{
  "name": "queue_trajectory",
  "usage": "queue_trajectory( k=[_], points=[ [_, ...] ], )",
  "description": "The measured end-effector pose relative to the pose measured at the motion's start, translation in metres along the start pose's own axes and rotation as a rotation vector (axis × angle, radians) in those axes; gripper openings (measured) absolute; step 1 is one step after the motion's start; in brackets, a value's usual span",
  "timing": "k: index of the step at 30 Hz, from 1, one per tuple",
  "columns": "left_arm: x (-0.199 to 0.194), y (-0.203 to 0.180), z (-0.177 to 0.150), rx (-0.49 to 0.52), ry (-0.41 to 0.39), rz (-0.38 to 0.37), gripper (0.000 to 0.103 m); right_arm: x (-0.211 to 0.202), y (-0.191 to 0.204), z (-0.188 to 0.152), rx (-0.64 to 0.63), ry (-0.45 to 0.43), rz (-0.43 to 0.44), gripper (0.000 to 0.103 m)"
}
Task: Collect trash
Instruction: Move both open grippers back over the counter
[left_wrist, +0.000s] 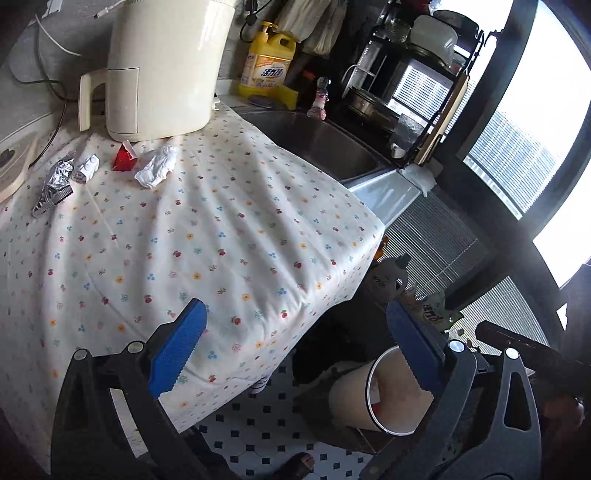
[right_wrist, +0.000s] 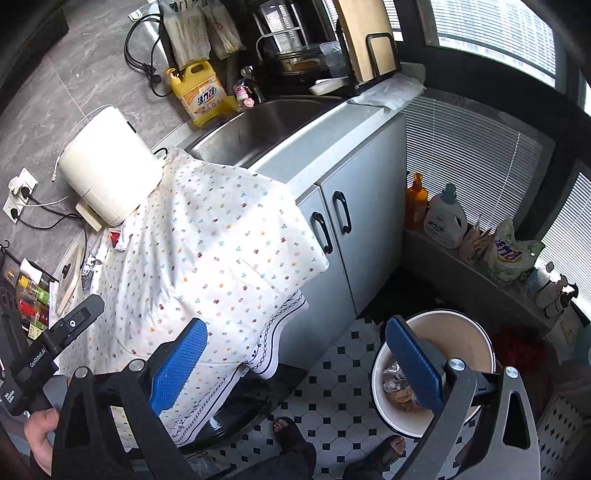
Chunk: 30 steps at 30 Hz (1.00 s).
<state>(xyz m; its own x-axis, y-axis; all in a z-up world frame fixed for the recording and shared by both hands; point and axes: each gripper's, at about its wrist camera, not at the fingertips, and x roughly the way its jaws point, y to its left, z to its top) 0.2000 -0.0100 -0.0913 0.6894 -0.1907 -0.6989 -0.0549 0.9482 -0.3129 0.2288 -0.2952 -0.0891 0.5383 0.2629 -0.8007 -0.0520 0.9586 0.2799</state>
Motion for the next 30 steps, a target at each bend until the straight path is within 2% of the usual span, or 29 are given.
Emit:
queue_trajectory(
  k=[17,30],
  points=[
    [-0.028,0.141,0.048,-0.106,-0.089,0.104,0.097,0.050,0.130,0.021,-0.101,-0.009,0.054,0.095],
    [-0.026,0.242,0.076,-0.157,-0.071,0.177,0.097,0.100,0.226,0.020,-0.133,-0.002,0.095,0.095]
  ],
)
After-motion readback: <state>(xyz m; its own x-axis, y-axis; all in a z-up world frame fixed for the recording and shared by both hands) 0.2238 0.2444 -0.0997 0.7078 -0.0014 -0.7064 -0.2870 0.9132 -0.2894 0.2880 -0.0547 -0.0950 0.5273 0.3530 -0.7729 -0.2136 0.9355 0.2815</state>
